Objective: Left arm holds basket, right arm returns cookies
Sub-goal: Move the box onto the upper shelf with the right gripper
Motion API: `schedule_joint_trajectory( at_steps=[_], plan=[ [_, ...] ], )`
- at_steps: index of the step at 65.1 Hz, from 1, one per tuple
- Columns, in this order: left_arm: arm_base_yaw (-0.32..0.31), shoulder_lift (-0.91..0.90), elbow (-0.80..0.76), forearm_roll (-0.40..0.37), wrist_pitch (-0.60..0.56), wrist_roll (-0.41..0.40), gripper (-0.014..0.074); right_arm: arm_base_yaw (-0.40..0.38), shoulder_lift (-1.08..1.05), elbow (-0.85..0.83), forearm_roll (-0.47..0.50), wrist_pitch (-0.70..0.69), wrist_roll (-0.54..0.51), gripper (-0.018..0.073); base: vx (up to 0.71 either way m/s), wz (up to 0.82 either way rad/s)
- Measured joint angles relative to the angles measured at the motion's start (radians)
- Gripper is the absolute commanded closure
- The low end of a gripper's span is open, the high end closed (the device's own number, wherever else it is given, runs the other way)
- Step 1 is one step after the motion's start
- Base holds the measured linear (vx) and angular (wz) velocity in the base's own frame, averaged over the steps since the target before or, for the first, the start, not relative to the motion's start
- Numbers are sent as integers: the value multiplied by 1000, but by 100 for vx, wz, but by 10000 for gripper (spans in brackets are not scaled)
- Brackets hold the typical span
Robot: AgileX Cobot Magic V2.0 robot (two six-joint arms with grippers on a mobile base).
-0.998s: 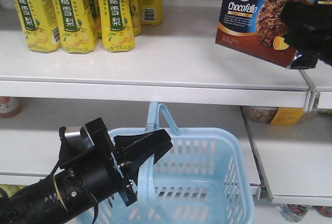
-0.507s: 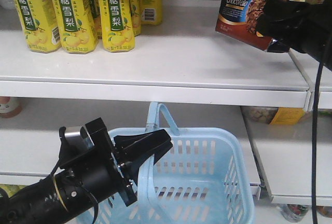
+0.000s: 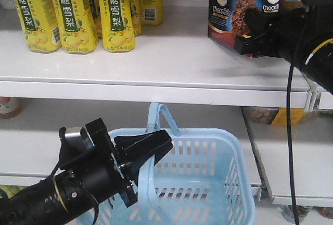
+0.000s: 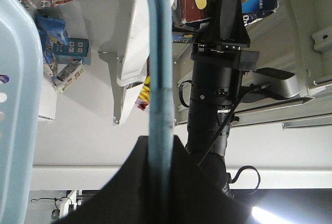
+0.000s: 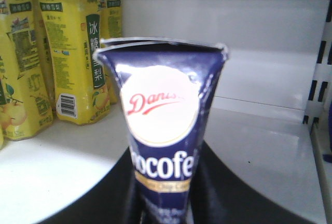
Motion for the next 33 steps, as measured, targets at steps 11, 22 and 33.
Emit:
schedule_joint_trajectory(
  at_steps=[11,22,33],
  plan=[
    [0,0,0,0,0,0,599,0,26,-1,-43,-10,0,564,0,0],
    [0,0,0,0,0,0,599,0,50,-1,-61,-11,0,562,0,0],
    [0,0,0,0,0,0,599,0,58,-2,-62,-14,0,561,0,0]
  ],
)
